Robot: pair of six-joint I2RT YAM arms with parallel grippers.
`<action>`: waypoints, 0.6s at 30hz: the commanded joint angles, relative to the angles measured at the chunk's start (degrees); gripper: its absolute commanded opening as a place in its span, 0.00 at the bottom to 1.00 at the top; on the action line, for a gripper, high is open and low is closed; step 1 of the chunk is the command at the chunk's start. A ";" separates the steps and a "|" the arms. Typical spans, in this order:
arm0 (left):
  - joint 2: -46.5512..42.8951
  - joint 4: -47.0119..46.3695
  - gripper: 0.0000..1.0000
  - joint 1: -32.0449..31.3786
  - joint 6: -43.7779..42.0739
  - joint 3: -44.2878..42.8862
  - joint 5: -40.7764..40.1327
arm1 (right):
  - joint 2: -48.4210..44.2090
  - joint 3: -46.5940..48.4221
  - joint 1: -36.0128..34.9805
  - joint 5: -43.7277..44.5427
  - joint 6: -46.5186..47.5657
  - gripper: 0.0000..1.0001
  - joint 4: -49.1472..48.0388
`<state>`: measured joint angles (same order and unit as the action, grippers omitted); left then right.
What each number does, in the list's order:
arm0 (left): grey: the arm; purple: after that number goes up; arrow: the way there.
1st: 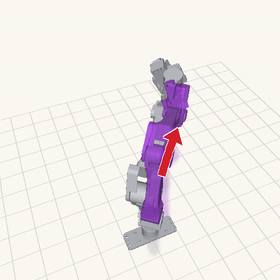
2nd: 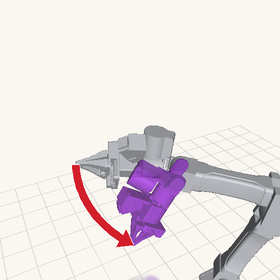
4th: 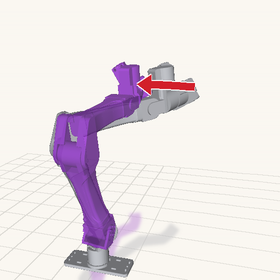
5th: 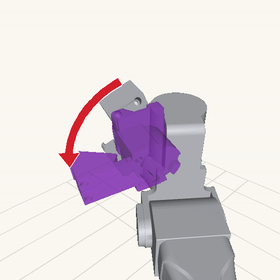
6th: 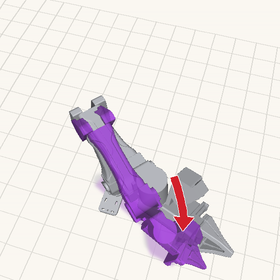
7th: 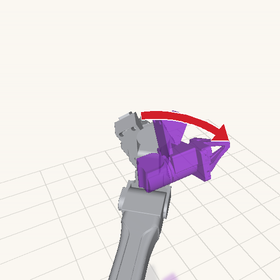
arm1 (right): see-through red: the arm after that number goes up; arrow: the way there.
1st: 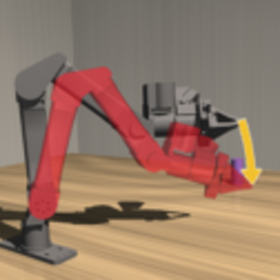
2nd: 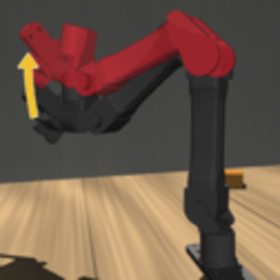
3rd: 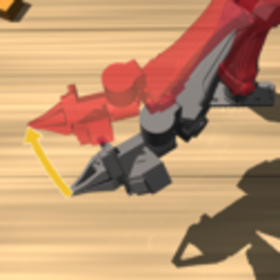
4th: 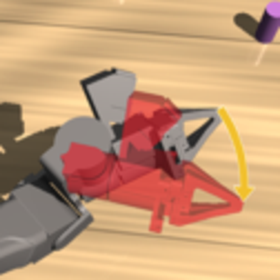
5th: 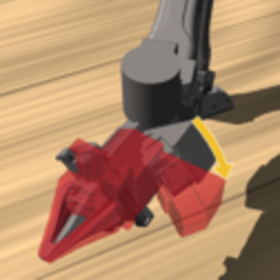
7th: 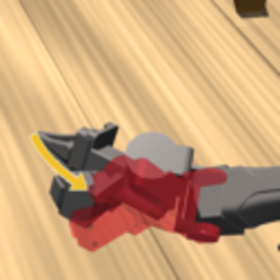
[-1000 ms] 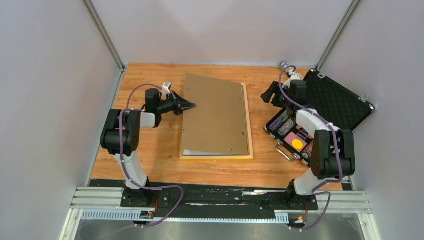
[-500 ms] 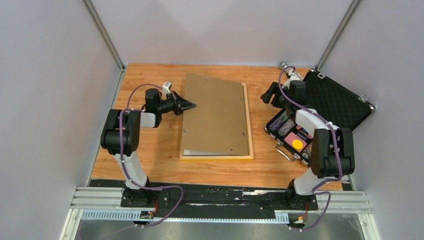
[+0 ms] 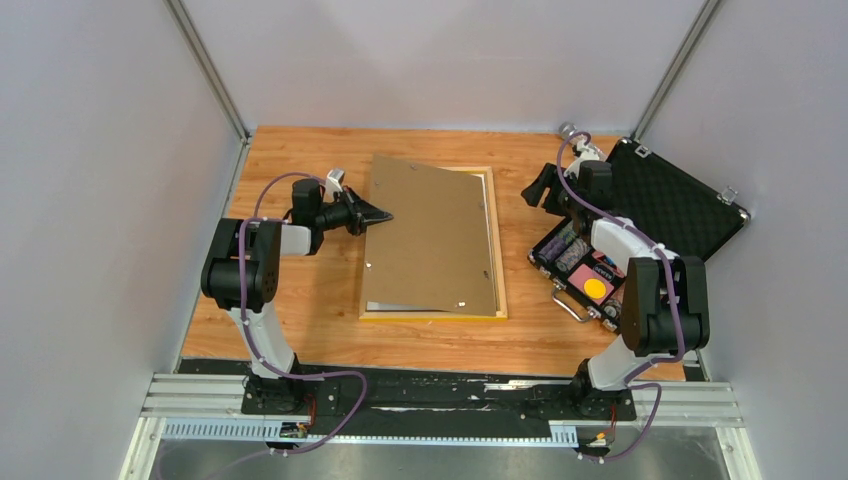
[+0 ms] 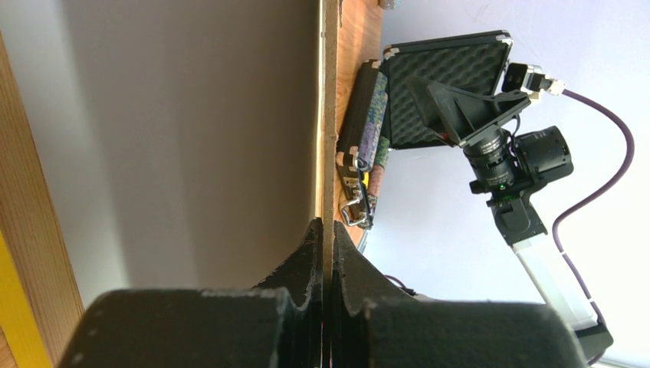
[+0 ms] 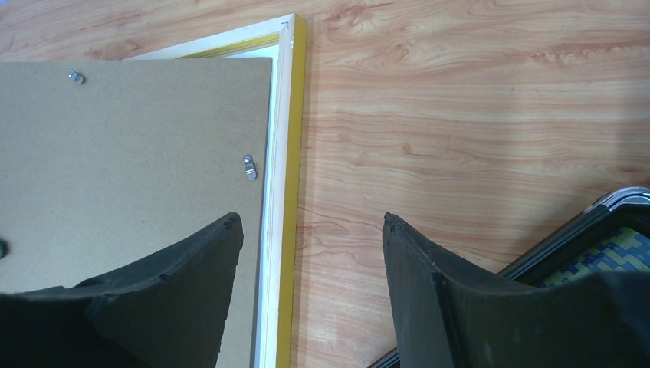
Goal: Put the photo into the frame
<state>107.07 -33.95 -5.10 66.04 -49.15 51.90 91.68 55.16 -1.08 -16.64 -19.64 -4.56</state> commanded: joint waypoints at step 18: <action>0.88 -5.30 0.00 -0.26 1.26 -2.45 1.38 | 0.10 -0.10 0.12 -0.32 -0.05 0.66 -3.08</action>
<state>108.33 -34.28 -5.17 66.35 -49.58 52.01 91.68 55.13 -1.08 -16.62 -19.64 -4.60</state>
